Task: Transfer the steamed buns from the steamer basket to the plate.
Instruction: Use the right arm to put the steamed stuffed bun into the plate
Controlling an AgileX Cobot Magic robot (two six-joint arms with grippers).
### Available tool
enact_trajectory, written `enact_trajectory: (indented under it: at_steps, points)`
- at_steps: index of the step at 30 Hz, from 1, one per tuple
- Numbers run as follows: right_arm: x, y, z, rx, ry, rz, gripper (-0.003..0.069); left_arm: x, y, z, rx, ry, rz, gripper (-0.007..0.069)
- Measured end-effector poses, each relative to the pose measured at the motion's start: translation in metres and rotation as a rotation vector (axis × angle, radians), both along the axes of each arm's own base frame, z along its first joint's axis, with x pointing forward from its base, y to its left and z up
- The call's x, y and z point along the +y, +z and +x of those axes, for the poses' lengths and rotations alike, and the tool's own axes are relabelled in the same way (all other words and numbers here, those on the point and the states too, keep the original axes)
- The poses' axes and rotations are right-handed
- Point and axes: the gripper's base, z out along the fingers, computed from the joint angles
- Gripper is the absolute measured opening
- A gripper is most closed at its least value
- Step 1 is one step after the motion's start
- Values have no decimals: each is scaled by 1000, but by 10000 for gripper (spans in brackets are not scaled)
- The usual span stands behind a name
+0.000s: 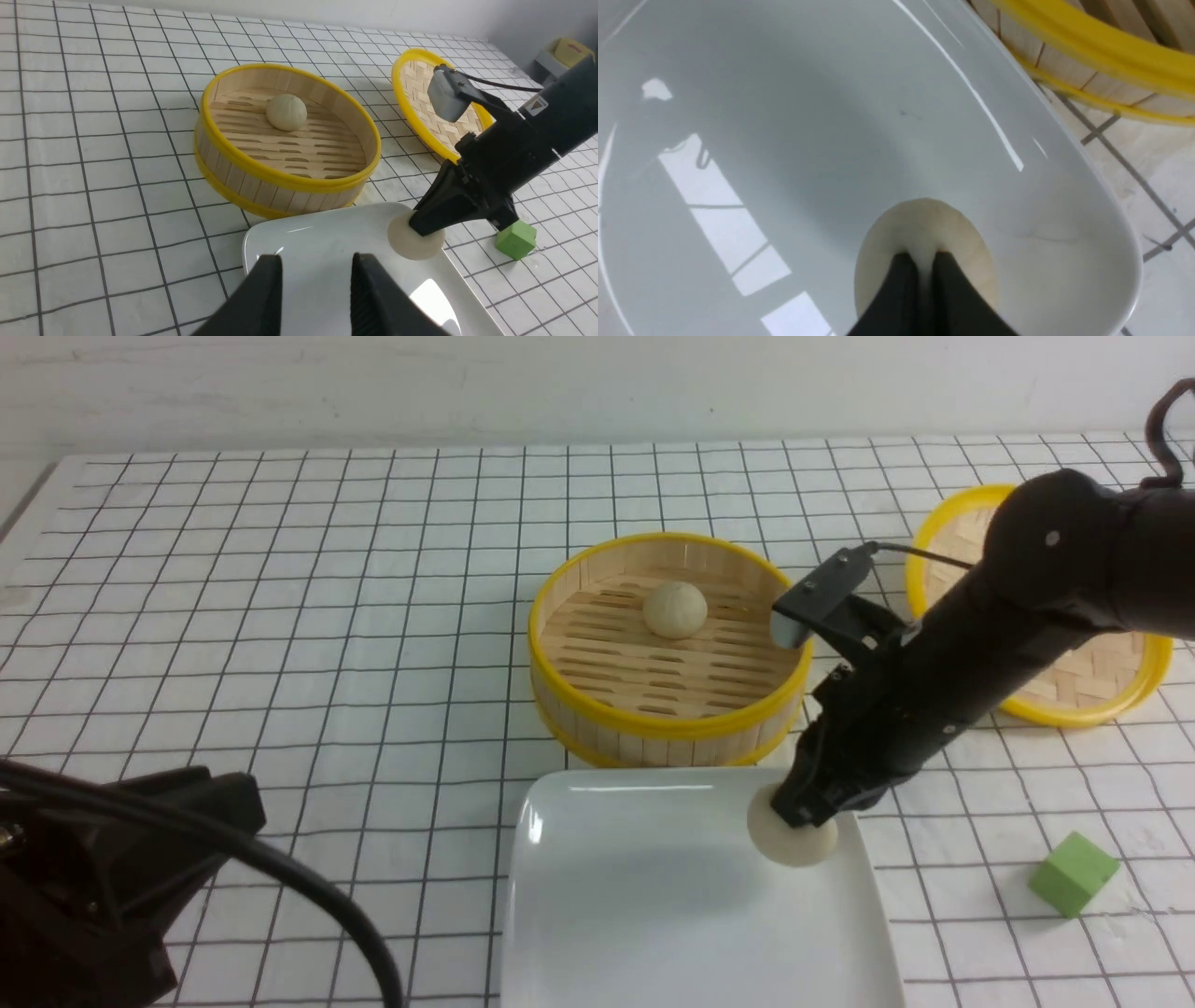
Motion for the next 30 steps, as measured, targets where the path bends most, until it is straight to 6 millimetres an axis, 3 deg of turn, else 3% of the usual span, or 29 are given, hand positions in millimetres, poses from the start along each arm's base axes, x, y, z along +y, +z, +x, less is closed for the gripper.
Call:
enact_trajectory:
  at_steps: [10,15,23,30]
  points:
    - [1,-5,3,-19,7,-4,27,0,0,0,0,1,4,242]
    - [1,-5,3,-19,7,-4,69,0,0,0,0,1,6,242]
    - [1,-5,4,-25,5,-3,297,0,0,0,0,1,7,242]
    - [0,5,2,-51,2,9,332,0,0,0,0,0,3,242]
